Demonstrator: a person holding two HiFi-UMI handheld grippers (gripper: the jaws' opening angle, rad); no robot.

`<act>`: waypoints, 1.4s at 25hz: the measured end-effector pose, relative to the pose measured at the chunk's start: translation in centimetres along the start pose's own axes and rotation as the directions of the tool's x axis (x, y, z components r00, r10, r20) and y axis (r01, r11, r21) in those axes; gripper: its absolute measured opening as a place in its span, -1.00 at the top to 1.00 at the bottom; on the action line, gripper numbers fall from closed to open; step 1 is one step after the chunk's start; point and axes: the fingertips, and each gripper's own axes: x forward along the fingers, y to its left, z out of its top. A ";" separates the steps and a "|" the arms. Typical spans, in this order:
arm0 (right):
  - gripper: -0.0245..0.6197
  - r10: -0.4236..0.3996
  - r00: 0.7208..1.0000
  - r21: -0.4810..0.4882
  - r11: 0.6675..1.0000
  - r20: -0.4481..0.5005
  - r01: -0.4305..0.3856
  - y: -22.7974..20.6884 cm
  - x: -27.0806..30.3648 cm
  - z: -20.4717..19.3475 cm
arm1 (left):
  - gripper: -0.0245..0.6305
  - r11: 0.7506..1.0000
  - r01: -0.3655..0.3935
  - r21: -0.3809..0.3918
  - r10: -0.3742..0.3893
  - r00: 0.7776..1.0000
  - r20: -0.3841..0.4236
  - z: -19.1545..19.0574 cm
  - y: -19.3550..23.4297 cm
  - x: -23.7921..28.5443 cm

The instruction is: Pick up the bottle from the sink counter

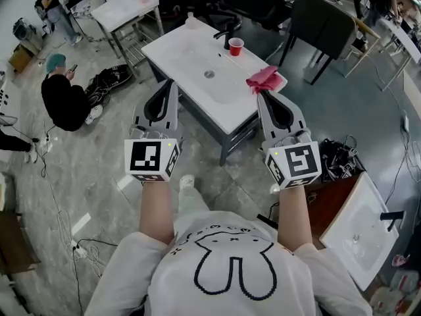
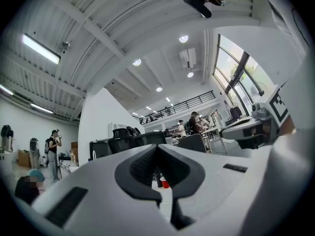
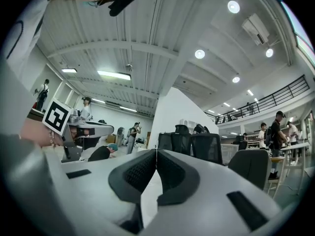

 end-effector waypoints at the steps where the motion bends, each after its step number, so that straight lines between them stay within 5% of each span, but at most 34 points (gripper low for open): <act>1: 0.83 0.001 1.000 -0.007 1.000 -0.007 -0.001 0.3 0.9 -0.1 | 0.91 1.000 -0.003 -0.005 0.003 1.000 0.001 -0.3 0.9 0.3; 24: 0.83 -0.113 0.989 0.012 0.993 -0.096 0.114 3.5 26.0 -3.4 | 0.91 0.991 0.091 -0.100 -0.092 0.996 -0.007 -9.7 23.5 13.4; 35: 0.83 -0.115 0.986 0.044 0.992 -0.121 0.121 5.5 30.9 -4.9 | 0.91 0.986 0.105 -0.126 -0.110 0.993 -0.033 -12.8 27.8 14.8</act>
